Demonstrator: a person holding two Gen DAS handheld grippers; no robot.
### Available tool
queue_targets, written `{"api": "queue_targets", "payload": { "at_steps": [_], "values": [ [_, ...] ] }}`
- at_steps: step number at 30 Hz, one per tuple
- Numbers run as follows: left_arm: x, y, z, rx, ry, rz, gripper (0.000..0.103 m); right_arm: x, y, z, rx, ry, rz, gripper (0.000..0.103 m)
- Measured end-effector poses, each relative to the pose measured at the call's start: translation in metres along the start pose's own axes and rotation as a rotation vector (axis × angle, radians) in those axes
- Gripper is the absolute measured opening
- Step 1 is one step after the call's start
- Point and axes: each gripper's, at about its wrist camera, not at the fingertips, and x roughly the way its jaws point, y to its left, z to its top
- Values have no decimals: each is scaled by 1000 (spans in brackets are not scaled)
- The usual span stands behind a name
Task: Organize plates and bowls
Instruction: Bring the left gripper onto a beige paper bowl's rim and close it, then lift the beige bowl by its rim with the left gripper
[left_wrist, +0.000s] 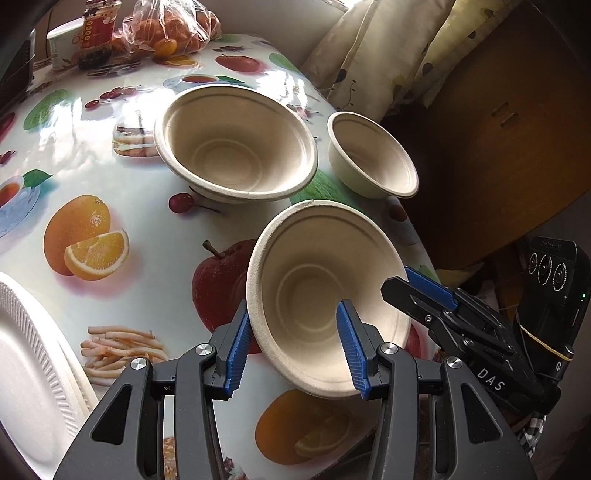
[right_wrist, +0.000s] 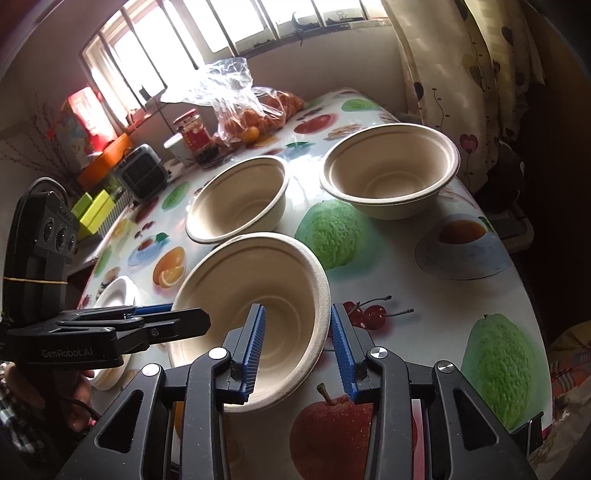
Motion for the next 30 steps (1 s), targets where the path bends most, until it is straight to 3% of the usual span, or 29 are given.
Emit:
{"api": "queue_targets", "payload": {
  "at_steps": [17,29,30],
  "values": [
    [-4,-2,-9,17,7,36,47,-13,-3,-10,25,-8,-19,36],
    [-26,4,10,15,-69,134,47,-25,2,15,-24,-60,-62,49],
    [-28,6,13,10,-78,142,52,-25,4,20,-34,-63,-64,50]
  ]
}}
